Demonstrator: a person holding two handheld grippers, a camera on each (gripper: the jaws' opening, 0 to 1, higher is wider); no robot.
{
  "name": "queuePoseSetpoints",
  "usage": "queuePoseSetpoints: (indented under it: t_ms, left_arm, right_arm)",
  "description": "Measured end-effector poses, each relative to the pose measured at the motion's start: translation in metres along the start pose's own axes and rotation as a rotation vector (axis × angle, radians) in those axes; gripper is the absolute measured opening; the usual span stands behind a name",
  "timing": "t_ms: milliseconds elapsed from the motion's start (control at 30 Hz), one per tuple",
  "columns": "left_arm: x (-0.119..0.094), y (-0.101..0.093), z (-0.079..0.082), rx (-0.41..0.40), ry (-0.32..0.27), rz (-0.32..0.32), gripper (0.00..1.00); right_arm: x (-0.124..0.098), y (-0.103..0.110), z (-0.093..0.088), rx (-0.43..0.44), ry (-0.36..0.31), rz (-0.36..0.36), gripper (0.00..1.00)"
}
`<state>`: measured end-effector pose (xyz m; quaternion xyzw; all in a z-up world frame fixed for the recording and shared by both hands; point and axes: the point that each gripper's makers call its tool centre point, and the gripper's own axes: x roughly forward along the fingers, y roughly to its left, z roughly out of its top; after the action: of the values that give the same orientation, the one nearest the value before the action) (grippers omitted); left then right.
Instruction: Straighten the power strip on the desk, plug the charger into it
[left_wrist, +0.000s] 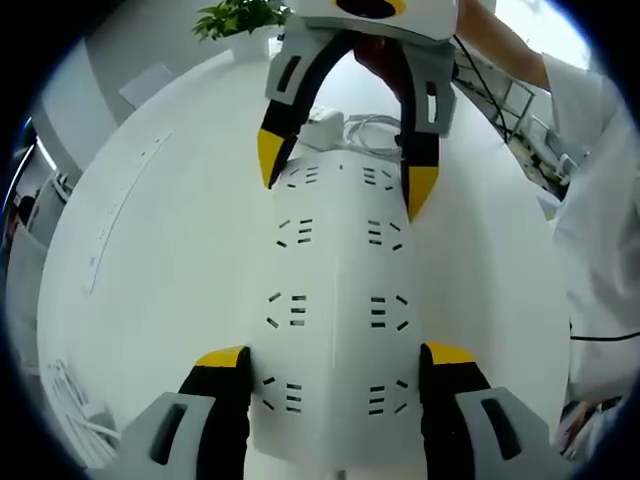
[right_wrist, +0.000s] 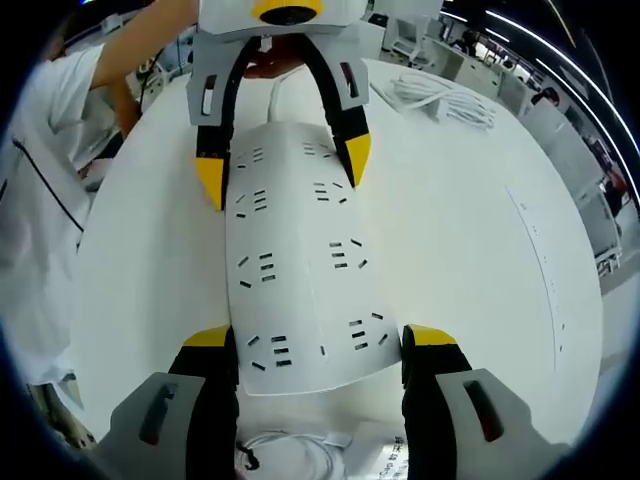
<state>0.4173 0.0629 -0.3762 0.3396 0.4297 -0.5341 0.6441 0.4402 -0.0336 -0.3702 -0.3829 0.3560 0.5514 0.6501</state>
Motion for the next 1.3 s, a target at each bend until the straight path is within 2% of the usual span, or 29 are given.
queuePoseSetpoints:
  t_ms: [600,933,1233,1300]
  left_arm:
    - [-0.0003,-0.0007,-0.0002,0.005,-0.011,-0.003,0.69]
    - [-0.0005,-0.0017,0.0000,0.020,-0.024,-0.011,0.69]
    - [-0.0002,-0.0020,0.0004,0.033,0.006,-0.012,0.69]
    - [-0.0002,-0.0020,0.0004,0.035,0.010,-0.011,0.69]
  right_arm:
    - [-0.0011,0.0038,0.0023,0.037,-0.053,-0.033,0.65]
    - [-0.0013,0.0057,0.0028,0.048,-0.048,-0.039,0.65]
    - [-0.0012,0.0067,0.0028,0.049,-0.054,-0.040,0.65]
    - [-0.0015,0.0065,0.0024,0.048,-0.074,-0.041,0.66]
